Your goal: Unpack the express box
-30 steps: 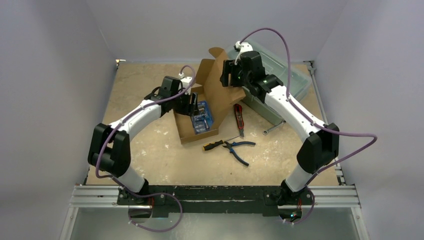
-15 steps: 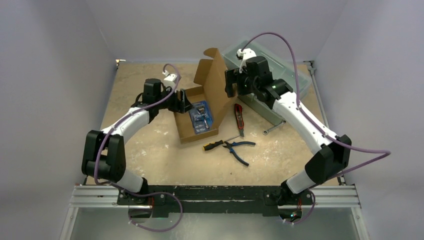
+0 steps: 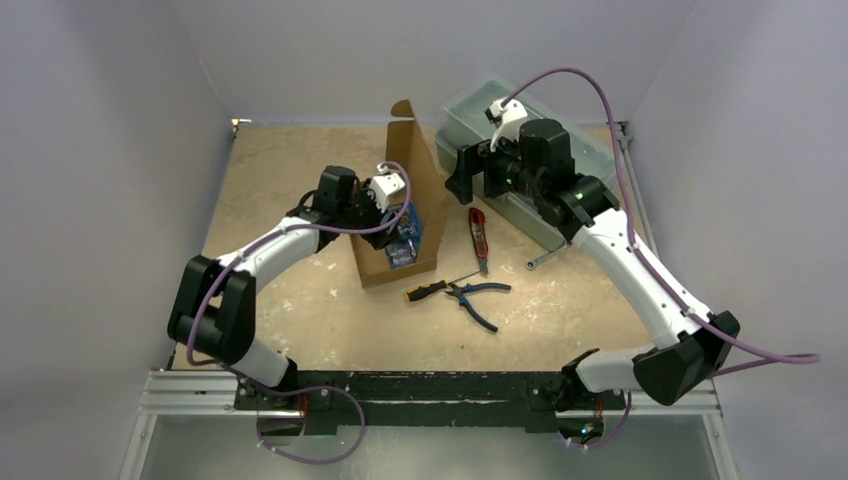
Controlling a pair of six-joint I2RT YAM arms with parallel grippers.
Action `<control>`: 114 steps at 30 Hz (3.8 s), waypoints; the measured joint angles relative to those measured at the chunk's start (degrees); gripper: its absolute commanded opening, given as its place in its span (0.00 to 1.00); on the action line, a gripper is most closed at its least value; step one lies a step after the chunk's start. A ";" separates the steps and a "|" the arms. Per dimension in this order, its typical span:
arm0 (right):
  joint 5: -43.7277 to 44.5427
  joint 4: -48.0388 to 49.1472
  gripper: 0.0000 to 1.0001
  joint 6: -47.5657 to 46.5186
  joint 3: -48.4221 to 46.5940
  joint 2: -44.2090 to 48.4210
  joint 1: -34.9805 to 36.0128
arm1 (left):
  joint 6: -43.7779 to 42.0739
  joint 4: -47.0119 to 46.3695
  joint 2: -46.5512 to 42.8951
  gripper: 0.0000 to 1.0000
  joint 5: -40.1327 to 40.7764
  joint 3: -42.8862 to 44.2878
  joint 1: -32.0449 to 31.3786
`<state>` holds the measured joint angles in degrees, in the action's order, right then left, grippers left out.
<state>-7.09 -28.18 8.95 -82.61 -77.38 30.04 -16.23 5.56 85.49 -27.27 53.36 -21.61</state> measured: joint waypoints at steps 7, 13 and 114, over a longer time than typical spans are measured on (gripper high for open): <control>-1.53 0.92 0.99 0.44 0.00 -0.46 0.44 | -3.45 4.20 7.89 0.66 -0.50 5.31 -0.07; -1.49 0.83 0.99 1.22 -0.02 -3.85 2.01 | -3.89 2.71 7.93 0.65 -0.94 3.23 -0.44; 7.32 -8.61 0.00 2.49 -29.53 -26.43 4.02 | -7.34 4.59 22.36 0.51 3.69 11.58 -4.46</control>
<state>0.23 -36.80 11.44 -112.14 -103.81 34.06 -23.57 10.15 107.85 -23.57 64.95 -26.06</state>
